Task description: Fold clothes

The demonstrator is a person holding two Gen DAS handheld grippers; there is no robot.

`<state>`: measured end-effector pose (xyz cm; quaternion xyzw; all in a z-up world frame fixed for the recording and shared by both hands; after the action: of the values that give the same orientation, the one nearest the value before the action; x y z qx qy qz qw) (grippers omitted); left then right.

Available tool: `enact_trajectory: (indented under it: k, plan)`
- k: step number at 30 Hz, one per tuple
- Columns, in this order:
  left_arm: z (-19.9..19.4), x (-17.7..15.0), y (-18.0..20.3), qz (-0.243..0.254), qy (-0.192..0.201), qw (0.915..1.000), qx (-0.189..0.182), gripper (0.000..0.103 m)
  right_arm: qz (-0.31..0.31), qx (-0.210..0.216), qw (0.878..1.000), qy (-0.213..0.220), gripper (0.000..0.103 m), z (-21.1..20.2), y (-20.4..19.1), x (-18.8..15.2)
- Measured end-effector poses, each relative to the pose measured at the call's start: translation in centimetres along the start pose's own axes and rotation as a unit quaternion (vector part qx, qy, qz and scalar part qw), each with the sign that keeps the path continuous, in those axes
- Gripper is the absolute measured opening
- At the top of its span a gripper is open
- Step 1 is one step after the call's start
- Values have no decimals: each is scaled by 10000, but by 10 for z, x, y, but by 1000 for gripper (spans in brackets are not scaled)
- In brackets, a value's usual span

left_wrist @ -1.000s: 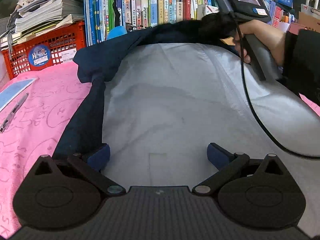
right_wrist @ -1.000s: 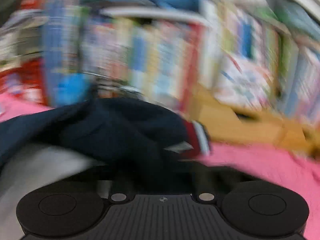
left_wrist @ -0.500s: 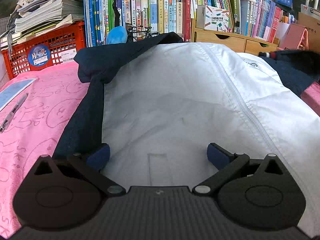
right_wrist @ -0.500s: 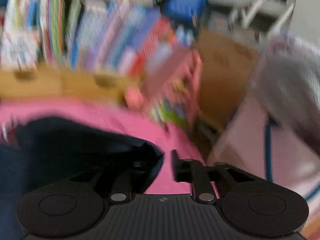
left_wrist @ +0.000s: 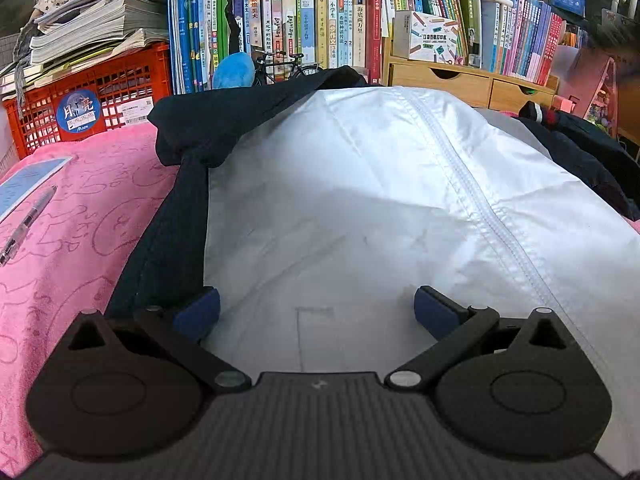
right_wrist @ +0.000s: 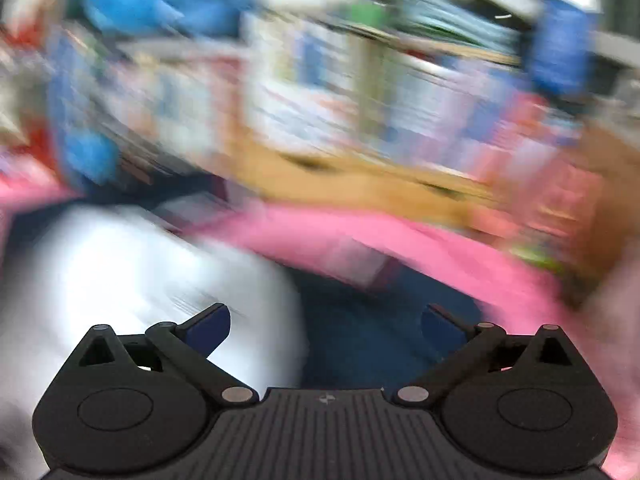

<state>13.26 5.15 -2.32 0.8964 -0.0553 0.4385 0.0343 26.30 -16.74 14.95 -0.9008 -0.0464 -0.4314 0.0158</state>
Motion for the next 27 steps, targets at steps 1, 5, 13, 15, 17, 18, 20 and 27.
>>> enact_trajectory:
  k: [1, 5, 13, 15, 17, 18, 20, 27]
  plan:
    - [0, 0, 0, -2, 1, 10000, -2, 103, 224, 510, 9984, -89, 103, 16, -19, 16]
    - [-1, 0, -1, -38, 16, 10000, -39, 103, 1068, 1847, 9746, -687, 103, 107, -89, 68]
    - [-3, 0, -4, -150, 64, 9997, -153, 103, 905, 1064, 9759, -1677, 6, 218, -166, 85]
    - [-4, 0, -6, -198, 86, 9996, -200, 103, 585, 1536, 9782, -1271, 6, 200, -186, 94]
    - [-5, 1, -8, -239, 103, 9994, -235, 103, -33, 2190, 9738, -613, 6, 161, -212, 103]
    - [-5, 1, -8, -254, 108, 9993, -247, 103, -313, 2713, 9608, -485, 6, 139, -227, 106]
    - [-5, 1, -8, -258, 108, 9993, -251, 103, -863, 3630, 9270, -379, 15, 100, -257, 108]
    - [-7, 1, -7, -226, 93, 9994, -226, 103, -2918, 3784, 8781, 231, 85, 32, -292, 70]
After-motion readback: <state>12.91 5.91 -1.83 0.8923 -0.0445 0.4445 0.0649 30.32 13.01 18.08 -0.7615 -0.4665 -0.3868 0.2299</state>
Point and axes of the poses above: each gripper's, at about its wrist camera, not at the fingertips, and z roughly the way its jaws point, y to its right, x to its top, the point moved 2 cm from there along z, roughly the way its jaws point, and after that the axes turned 1 degree about -x, right-handed, at the moved point
